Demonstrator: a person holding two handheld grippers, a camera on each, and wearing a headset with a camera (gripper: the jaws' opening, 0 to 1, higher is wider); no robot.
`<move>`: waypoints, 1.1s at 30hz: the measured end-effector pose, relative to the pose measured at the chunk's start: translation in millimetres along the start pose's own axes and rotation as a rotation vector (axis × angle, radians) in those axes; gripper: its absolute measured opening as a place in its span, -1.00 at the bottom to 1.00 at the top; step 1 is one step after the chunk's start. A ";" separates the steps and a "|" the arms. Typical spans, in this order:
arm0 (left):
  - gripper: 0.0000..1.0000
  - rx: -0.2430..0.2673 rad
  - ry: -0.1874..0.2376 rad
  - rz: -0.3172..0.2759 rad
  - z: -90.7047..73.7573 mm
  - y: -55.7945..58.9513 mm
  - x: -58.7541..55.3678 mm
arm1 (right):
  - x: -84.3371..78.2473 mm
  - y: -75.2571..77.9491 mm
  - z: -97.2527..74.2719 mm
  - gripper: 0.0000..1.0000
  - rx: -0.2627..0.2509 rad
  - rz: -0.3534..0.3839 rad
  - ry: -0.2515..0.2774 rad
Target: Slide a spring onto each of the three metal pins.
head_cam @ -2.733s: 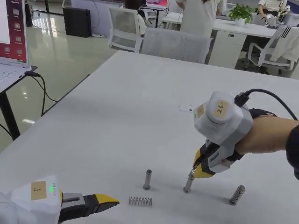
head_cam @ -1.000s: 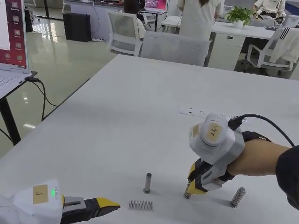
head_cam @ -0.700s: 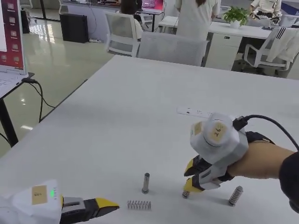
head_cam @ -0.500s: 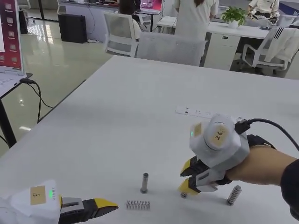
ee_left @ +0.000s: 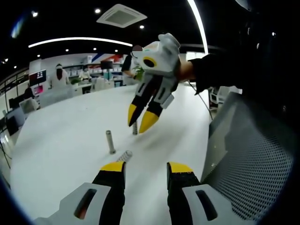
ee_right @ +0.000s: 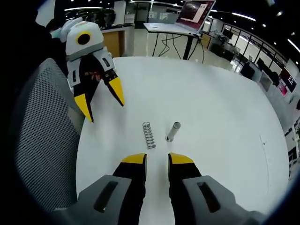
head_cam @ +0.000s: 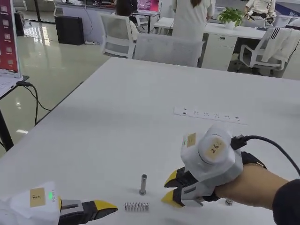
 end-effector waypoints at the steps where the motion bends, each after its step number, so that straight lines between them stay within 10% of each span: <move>1: -0.43 0.000 -0.001 0.000 0.0 0.0 0.2 | -0.3 -1.1 1.9 -0.69 0.000 0.004 0.003; 14: -0.45 -0.001 -0.006 0.001 0.3 0.3 0.1 | -6.6 -12.2 32.3 -0.72 -0.025 0.048 0.057; 33: -0.46 0.002 -0.019 0.004 -3.8 -0.5 -0.9 | -14.6 -7.6 57.0 -0.75 0.014 0.051 -0.015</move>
Point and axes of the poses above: the centre of the closed fingertips' face, and the gripper's own axes: z roughly forward along the fingers, y roughly to its right, x roughly out of its top, the point moved 10 cm from there along -z, roughly backward along the fingers, and after that the axes turned 14 degrees about y, right-handed, at the moved point
